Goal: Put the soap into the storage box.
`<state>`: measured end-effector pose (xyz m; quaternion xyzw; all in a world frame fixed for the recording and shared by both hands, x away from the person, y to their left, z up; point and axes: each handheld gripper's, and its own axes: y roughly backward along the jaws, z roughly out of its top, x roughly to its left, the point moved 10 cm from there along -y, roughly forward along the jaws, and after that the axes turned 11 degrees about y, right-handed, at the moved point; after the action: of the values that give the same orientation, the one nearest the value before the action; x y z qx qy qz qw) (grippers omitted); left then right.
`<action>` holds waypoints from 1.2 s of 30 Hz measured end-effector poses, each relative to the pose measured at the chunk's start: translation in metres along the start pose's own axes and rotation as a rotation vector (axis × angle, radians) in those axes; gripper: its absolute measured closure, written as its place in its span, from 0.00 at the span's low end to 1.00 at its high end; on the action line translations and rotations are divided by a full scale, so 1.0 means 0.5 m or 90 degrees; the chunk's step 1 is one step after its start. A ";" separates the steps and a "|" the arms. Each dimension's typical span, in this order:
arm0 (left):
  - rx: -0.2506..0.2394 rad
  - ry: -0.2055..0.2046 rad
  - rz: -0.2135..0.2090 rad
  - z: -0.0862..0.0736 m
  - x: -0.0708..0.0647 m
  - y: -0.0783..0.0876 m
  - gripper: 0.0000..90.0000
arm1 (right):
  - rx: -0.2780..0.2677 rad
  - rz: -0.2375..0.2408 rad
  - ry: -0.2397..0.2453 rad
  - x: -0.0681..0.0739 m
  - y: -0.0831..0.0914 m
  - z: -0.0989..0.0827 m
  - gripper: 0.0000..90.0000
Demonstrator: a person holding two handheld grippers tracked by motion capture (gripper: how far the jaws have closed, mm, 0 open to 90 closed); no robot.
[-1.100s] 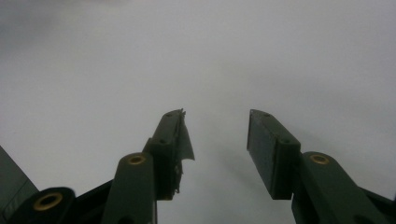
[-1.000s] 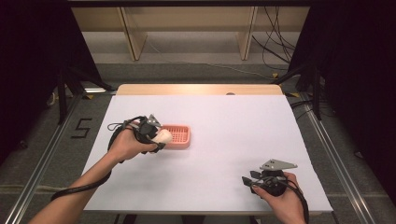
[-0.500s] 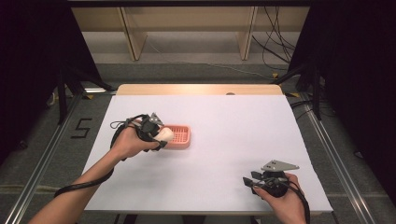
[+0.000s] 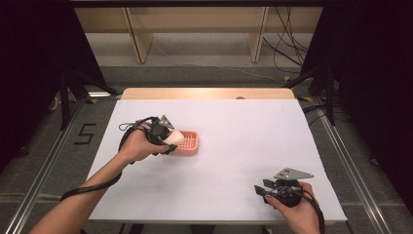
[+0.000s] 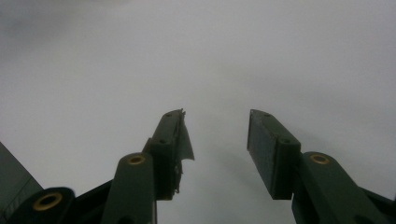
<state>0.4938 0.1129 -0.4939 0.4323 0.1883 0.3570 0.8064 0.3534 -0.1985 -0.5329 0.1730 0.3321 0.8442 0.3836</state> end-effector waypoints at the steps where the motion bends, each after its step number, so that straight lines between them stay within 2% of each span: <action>1: -0.001 0.002 0.001 0.001 0.000 -0.001 0.54 | -0.002 -0.003 0.014 -0.004 0.000 0.001 0.63; 6: -0.005 0.001 0.004 0.004 0.003 -0.006 0.54 | -0.004 -0.001 0.020 -0.004 -0.001 0.001 0.63; 8: 0.010 -0.002 -0.008 0.003 0.003 -0.005 0.54 | -0.010 0.000 0.017 -0.003 -0.002 0.001 0.63; 14: 0.011 -0.005 -0.009 0.006 0.002 -0.011 0.54 | -0.005 0.002 0.010 -0.002 -0.001 -0.001 0.63; 15: -0.001 -0.003 -0.002 0.009 0.003 -0.014 0.54 | -0.008 0.006 0.007 -0.001 -0.002 -0.001 0.63; 16: -0.001 -0.004 0.000 0.010 0.004 -0.015 0.54 | -0.006 -0.004 0.013 -0.005 0.000 -0.001 0.63; 22: -0.006 -0.008 0.002 0.018 0.005 -0.018 0.54 | -0.007 -0.004 0.013 -0.005 0.000 -0.001 0.62; 23: 0.002 -0.011 -0.002 0.017 0.004 -0.017 0.54 | -0.007 -0.004 0.013 -0.005 0.000 -0.001 0.63; 27: -0.012 -0.014 0.000 0.024 0.002 -0.023 0.54 | -0.006 -0.005 0.013 -0.005 0.001 -0.001 0.63; 33: 0.000 -0.022 0.000 0.026 0.002 -0.030 0.54 | -0.006 -0.006 0.014 -0.005 0.001 -0.002 0.63; 34: -0.004 -0.029 0.003 0.028 0.003 -0.030 0.54 | -0.005 -0.006 0.014 -0.005 0.001 -0.002 0.62; 36: -0.008 -0.026 0.003 0.029 0.003 -0.033 0.54 | -0.006 -0.006 0.014 -0.005 0.001 -0.002 0.62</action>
<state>0.5105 0.0997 -0.4994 0.4352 0.1684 0.3513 0.8117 0.3542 -0.2009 -0.5335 0.1606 0.3333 0.8458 0.3843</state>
